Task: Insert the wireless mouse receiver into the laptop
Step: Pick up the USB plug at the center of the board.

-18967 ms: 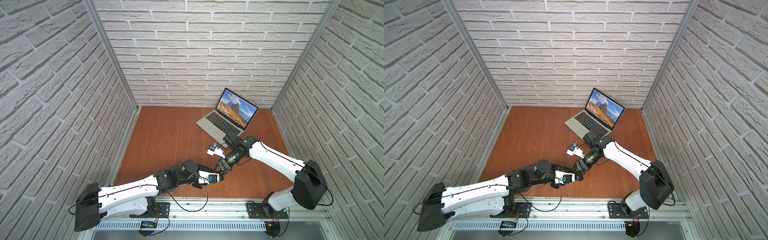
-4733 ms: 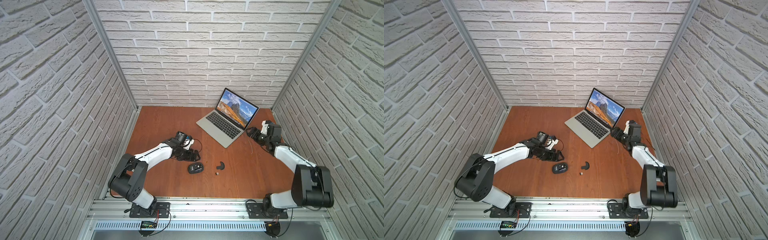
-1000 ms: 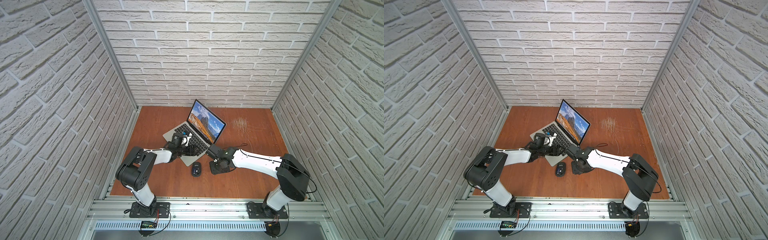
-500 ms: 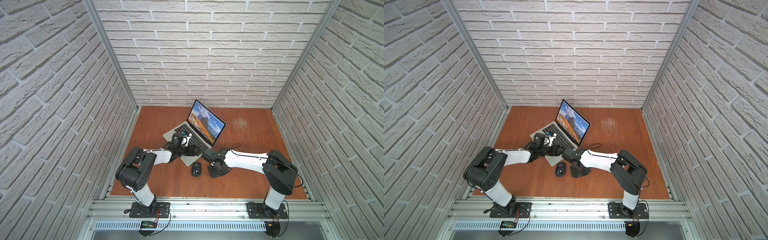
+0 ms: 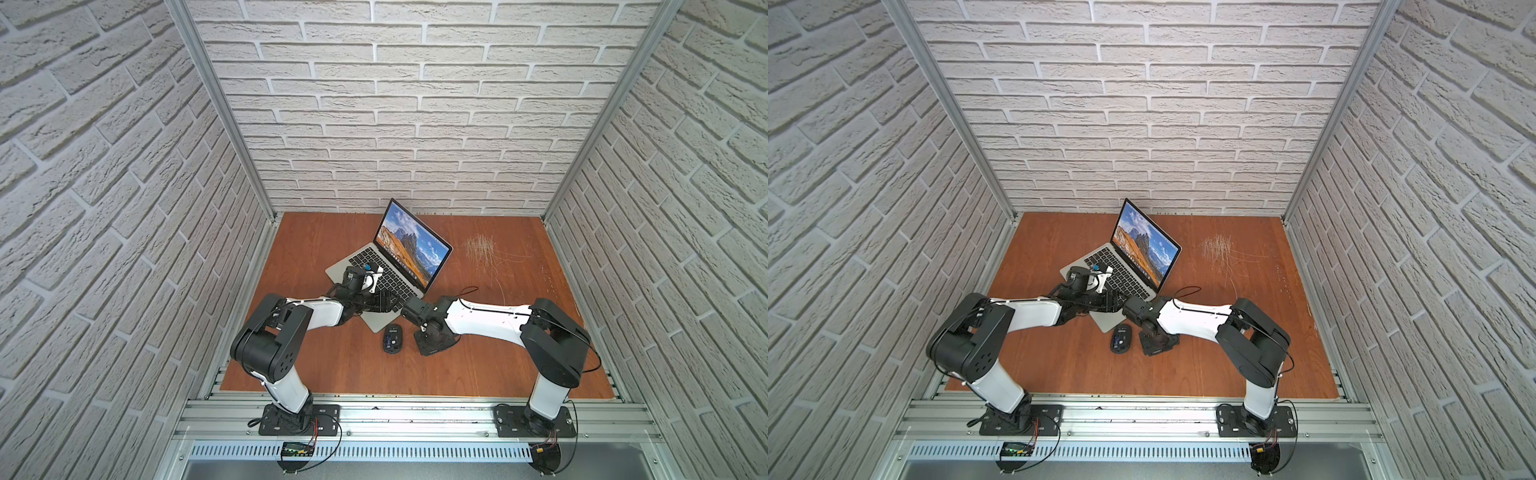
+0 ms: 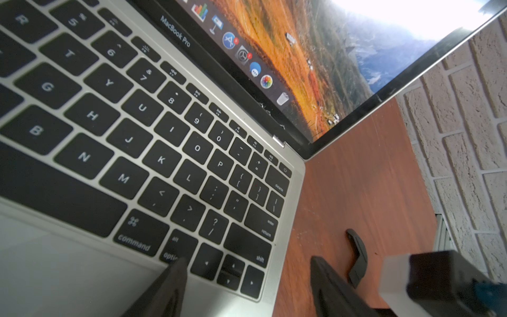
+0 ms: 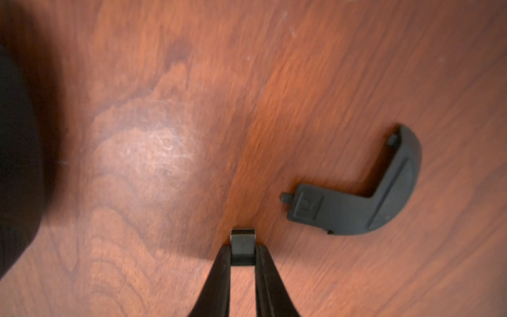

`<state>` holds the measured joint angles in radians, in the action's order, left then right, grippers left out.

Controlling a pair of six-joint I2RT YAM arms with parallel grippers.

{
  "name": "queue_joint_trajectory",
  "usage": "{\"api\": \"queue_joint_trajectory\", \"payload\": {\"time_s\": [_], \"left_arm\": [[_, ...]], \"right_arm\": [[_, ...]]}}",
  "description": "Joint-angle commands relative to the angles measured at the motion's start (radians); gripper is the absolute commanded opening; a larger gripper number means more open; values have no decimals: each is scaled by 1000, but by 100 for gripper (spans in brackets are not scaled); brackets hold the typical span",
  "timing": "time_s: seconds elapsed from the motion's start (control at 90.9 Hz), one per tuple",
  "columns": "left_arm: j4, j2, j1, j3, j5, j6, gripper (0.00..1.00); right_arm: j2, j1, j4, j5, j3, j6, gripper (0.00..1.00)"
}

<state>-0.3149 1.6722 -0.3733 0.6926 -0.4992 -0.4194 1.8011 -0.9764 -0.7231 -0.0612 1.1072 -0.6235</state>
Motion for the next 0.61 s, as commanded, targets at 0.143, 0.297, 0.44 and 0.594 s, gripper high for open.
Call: {"api": "queue_joint_trajectory", "payload": {"time_s": [0.143, 0.297, 0.44, 0.594], "left_arm": [[0, 6, 2, 37, -97, -9, 59], [-2, 48, 1, 72, -112, -11, 50], [-50, 94, 4, 78, -142, -36, 44], [-83, 139, 4, 102, -177, -59, 35]], "right_arm": [[-96, 56, 114, -2, -23, 292, 16], [-81, 115, 190, 36, -3, 461, 17], [-35, 158, 261, 62, 9, 563, 17], [11, 189, 347, 75, 13, 636, 16]]}}
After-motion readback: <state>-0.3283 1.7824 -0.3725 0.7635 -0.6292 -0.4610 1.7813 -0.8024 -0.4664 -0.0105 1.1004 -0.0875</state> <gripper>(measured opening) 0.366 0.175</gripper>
